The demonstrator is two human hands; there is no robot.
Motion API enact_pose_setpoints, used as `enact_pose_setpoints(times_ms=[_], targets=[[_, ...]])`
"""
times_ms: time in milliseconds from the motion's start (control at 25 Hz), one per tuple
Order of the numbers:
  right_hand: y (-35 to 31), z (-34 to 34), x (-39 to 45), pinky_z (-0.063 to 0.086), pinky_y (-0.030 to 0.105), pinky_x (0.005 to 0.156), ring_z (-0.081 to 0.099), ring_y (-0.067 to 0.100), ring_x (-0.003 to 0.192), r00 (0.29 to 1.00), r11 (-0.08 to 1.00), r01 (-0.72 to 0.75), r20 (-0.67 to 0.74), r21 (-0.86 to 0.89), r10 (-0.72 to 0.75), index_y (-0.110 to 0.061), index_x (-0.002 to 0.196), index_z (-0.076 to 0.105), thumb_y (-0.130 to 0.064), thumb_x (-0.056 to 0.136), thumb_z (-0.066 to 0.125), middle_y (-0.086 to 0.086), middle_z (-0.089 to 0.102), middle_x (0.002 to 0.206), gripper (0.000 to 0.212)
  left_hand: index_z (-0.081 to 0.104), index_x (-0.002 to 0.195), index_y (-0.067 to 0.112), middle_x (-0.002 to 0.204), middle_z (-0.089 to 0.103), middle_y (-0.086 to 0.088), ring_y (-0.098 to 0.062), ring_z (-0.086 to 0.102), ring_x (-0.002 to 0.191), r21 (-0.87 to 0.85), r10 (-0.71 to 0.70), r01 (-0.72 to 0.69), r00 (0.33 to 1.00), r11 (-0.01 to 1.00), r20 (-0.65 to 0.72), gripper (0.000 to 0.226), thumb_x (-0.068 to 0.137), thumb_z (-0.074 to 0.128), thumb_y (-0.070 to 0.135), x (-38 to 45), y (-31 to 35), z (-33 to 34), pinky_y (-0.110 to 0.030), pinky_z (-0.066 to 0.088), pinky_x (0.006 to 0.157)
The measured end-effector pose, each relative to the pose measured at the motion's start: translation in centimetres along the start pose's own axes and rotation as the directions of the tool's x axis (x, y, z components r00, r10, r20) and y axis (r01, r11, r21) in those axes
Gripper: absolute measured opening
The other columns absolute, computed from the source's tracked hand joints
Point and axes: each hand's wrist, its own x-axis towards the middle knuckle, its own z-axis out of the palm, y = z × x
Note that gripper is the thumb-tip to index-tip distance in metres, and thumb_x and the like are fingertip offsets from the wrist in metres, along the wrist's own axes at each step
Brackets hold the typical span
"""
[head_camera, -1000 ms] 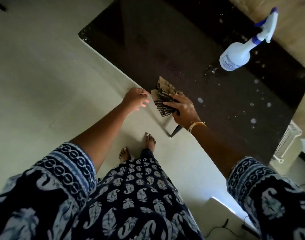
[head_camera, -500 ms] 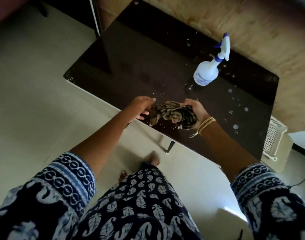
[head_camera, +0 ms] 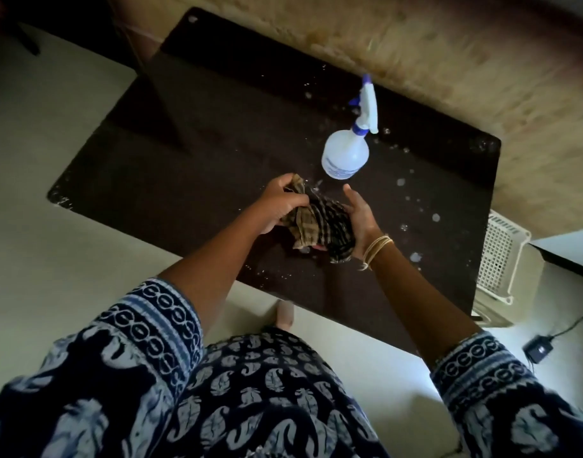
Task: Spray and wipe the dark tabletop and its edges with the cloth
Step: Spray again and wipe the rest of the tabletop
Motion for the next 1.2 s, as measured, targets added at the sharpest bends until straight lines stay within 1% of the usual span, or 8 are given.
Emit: enact_pose_setpoints(times_ms=[80,160,320,440,560,680,920,1200], targets=[[-0.5,-1.2,0.3,0.054,0.042,0.088,0.065,0.025,0.095,0.956,0.963,0.259,-0.118,-0.08,-0.267,-0.008,0.119,0.059,-0.051,0.091,0.051,0.014,0.066,0.11,0.053,0.059,0.102,0.025,0.096,0.064,-0.008,-0.023,0.065,0.085,0.021,0.029,-0.029,1.0,0.999,-0.001,0.029,0.084,0.062,0.002,1.1,0.7,2.2,-0.03,0.055,0.061],[-0.6,-3.0,0.6,0.051,0.032,0.094,0.059,0.017,0.105,0.824,0.753,0.442,-0.112,-0.487,-0.556,-0.013,0.129,0.051,-0.042,0.089,0.06,0.006,0.059,0.117,0.05,0.059,0.107,0.02,0.094,0.065,-0.008,-0.023,0.065,0.086,0.015,0.006,-0.007,0.999,1.0,0.034,0.03,0.085,0.059,0.0,2.2,1.5,4.6,-0.032,0.056,0.064],[-0.9,-5.9,1.0,0.035,0.013,0.087,0.048,0.006,0.107,0.776,0.495,0.417,0.016,-0.762,-0.63,-0.027,0.133,0.05,-0.046,0.092,0.058,-0.002,0.05,0.119,0.046,0.059,0.111,0.015,0.089,0.064,-0.008,-0.023,0.064,0.083,-0.082,-0.118,0.144,0.958,0.986,0.261,0.029,0.083,0.058,0.007,3.4,3.8,7.6,-0.037,0.057,0.073],[-1.7,-8.1,2.7,0.053,0.037,0.084,0.064,0.017,0.093,0.778,0.691,0.409,-0.167,-0.596,-0.605,-0.018,0.11,0.065,-0.044,0.079,0.064,0.002,0.07,0.101,0.041,0.058,0.115,0.009,0.092,0.068,-0.011,-0.026,0.068,0.082,-0.154,-0.202,0.292,0.88,0.944,0.429,0.024,0.095,0.047,0.016,4.3,5.4,7.5,-0.038,0.057,0.079],[-2.5,-8.6,2.3,0.054,0.037,0.065,0.06,0.023,0.068,0.817,0.893,0.45,-0.4,-0.009,-0.415,-0.006,0.089,0.067,-0.035,0.08,0.052,0.009,0.068,0.074,0.034,0.06,0.116,0.0,0.082,0.07,-0.014,-0.027,0.07,0.063,0.161,-0.185,0.165,0.975,0.973,0.12,0.034,0.095,0.046,0.022,5.9,5.9,7.2,-0.032,0.059,0.057],[-4.1,-9.3,1.6,0.052,0.034,0.073,0.062,0.027,0.072,0.871,0.768,0.482,-0.327,0.422,-0.367,-0.007,0.097,0.072,-0.04,0.096,0.032,0.014,0.07,0.088,0.052,0.056,0.099,0.007,0.089,0.066,-0.007,-0.024,0.068,0.073,0.426,0.233,-0.1,0.933,0.899,-0.274,0.026,0.083,0.064,0.027,8.2,5.9,6.4,-0.027,0.052,0.056],[-7.0,-8.8,3.3,0.046,0.038,0.094,0.062,0.03,0.09,0.88,0.595,0.475,-0.347,0.648,-0.324,-0.009,0.112,0.067,-0.042,0.088,0.035,0.015,0.065,0.108,0.052,0.032,0.145,0.012,0.146,0.041,-0.006,-0.023,0.039,0.135,0.607,0.516,-0.389,0.856,0.693,-0.04,0.104,0.063,0.085,0.044,12.8,8.5,8.8,-0.036,0.036,0.108],[-9.7,-8.2,4.0,0.048,0.038,0.093,0.065,0.029,0.093,0.891,0.578,0.451,-0.304,0.68,-0.337,-0.012,0.127,0.06,-0.036,0.092,0.034,0.013,0.066,0.114,0.05,0.058,0.116,0.009,0.1,0.06,0.001,-0.014,0.056,0.076,0.41,0.651,-0.608,0.757,0.679,0.045,0.052,0.064,0.059,0.014,13.4,9.5,8.3,-0.027,0.048,0.074]])
